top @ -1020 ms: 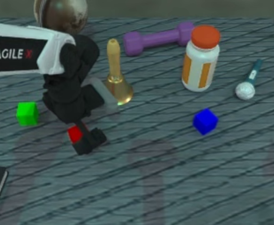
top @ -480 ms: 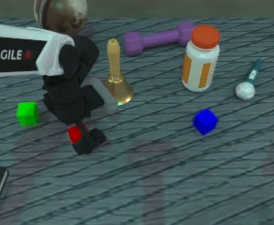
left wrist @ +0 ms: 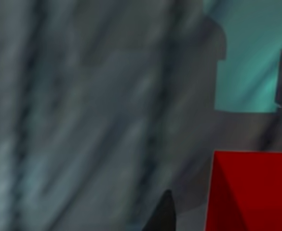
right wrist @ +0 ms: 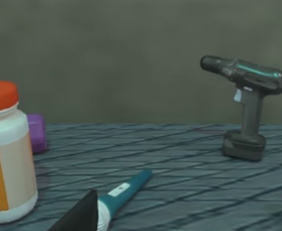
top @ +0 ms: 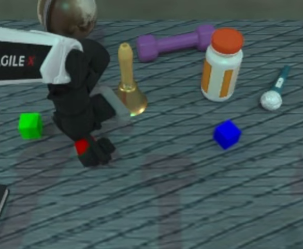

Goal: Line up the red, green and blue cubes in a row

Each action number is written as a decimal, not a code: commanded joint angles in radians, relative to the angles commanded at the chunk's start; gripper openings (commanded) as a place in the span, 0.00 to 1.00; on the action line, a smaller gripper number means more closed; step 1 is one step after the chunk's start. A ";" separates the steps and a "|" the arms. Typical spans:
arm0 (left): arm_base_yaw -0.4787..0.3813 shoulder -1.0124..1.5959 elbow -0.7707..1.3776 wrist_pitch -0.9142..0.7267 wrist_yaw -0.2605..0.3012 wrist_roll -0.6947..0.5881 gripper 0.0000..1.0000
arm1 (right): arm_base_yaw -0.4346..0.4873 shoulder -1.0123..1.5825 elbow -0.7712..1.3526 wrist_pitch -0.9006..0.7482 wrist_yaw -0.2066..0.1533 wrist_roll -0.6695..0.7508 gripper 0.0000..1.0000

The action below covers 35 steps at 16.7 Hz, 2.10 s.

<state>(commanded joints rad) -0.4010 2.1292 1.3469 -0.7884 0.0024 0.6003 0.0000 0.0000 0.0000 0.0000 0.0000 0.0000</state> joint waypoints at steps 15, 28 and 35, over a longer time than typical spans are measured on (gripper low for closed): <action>0.007 -0.079 0.082 -0.136 0.019 -0.012 0.00 | 0.000 0.000 0.000 0.000 0.000 0.000 1.00; -0.052 -0.167 0.141 -0.284 0.020 0.080 0.00 | 0.000 0.000 0.000 0.000 0.000 0.000 1.00; -0.222 -0.259 0.072 -0.315 0.025 0.322 0.00 | 0.000 0.000 0.000 0.000 0.000 0.000 1.00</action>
<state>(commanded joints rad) -0.6227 1.8702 1.4187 -1.1030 0.0274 0.9222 0.0000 0.0000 0.0000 0.0000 0.0000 0.0000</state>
